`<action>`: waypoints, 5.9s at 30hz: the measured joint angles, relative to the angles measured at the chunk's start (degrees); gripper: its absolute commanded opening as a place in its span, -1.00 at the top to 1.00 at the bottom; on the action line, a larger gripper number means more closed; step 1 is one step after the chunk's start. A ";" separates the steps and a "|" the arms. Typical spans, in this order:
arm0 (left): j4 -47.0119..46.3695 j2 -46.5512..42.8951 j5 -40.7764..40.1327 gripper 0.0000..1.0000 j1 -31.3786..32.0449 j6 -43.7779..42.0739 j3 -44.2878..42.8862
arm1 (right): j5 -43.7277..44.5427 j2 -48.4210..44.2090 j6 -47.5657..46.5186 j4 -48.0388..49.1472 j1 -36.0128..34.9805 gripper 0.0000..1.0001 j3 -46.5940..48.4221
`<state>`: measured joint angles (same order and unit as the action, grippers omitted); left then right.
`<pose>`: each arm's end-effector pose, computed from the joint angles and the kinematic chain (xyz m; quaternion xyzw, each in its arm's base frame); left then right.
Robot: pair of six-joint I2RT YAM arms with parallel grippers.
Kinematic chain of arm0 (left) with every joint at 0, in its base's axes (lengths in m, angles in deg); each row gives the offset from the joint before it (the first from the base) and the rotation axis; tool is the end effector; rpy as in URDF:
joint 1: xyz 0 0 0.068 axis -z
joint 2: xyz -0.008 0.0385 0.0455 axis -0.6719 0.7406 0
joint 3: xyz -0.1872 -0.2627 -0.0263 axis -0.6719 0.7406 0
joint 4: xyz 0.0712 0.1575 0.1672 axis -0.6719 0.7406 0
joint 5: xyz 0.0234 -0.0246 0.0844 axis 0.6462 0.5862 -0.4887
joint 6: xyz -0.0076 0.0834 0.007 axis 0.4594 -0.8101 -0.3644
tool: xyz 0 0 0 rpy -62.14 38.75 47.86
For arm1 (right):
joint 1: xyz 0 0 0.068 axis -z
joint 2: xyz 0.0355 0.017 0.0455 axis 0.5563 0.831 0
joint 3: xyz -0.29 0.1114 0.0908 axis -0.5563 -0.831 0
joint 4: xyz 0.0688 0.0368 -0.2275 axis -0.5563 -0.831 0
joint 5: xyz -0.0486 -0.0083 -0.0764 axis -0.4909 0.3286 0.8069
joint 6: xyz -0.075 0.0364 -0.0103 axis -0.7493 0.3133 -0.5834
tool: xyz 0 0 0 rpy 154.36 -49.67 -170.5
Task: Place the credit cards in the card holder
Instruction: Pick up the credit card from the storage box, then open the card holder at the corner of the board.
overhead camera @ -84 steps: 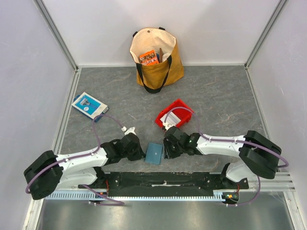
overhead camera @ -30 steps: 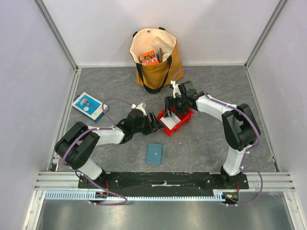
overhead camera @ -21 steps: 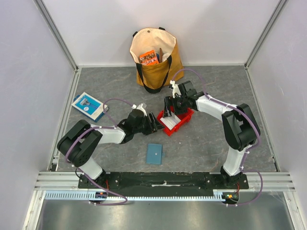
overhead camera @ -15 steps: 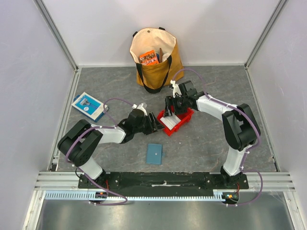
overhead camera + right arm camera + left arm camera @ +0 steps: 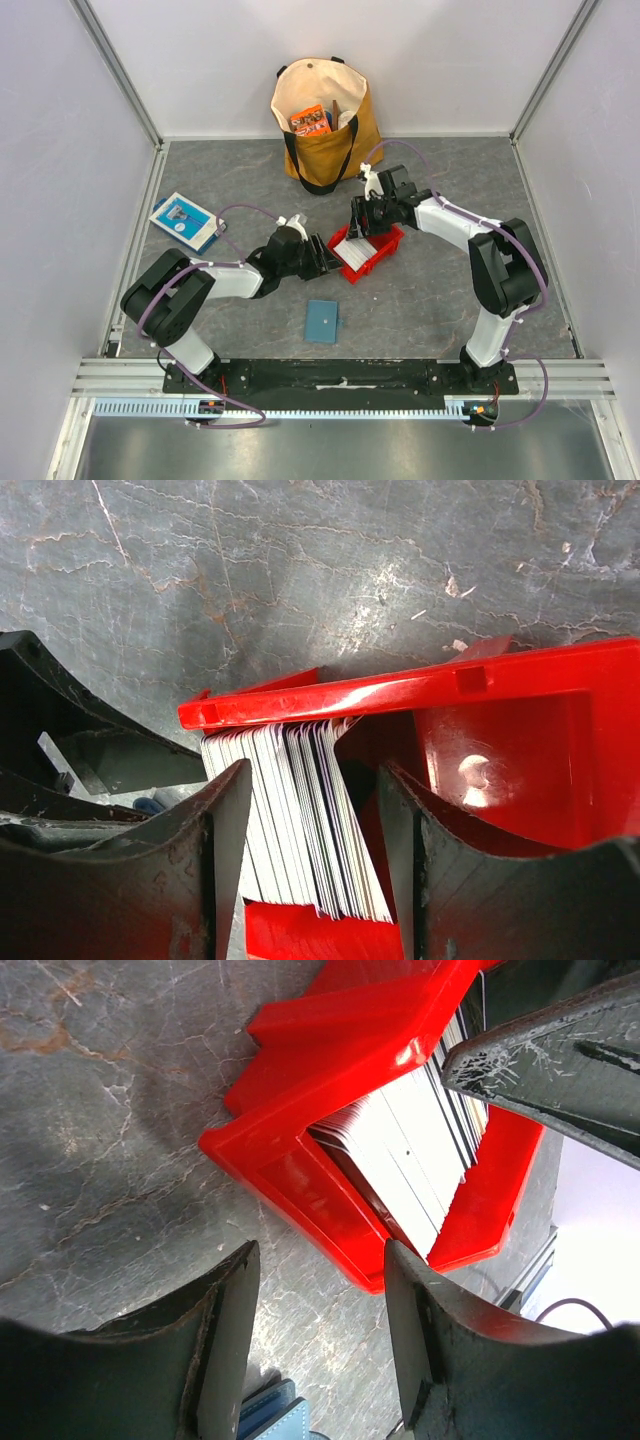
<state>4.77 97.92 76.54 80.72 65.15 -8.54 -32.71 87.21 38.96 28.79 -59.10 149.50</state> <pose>0.2480 -0.2156 0.1920 -0.0765 0.8741 -0.4017 0.2620 0.3491 0.1978 0.2348 -0.1706 0.9139 0.2850 0.2336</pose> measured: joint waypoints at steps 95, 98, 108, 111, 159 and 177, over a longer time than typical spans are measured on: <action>45.48 -45.90 -16.98 0.43 -0.02 -5.03 12.46 | 37.62 -24.85 37.90 2.25 -39.63 1.00 -22.88; 45.38 -44.98 -15.76 0.80 -0.02 -5.49 12.46 | 39.74 -25.46 39.26 1.86 -39.63 1.00 -23.93; 41.75 -39.60 -12.22 0.96 1.86 -6.08 12.72 | 41.33 -27.98 42.73 1.53 -39.65 1.00 -29.90; 40.63 -37.68 -11.17 0.97 2.91 -6.08 12.72 | 41.20 -27.98 43.69 1.95 -39.65 1.00 -31.06; 54.23 -33.18 -22.60 0.97 8.83 -3.58 6.60 | 33.51 -23.02 45.64 16.46 -39.65 1.00 -34.10; 43.21 -36.96 -13.94 0.96 8.83 -2.75 14.32 | 32.52 -22.45 45.62 17.18 -39.65 1.00 -33.68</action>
<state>47.99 60.96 62.59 89.55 62.39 5.78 -0.18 64.77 84.57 45.97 -98.75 115.82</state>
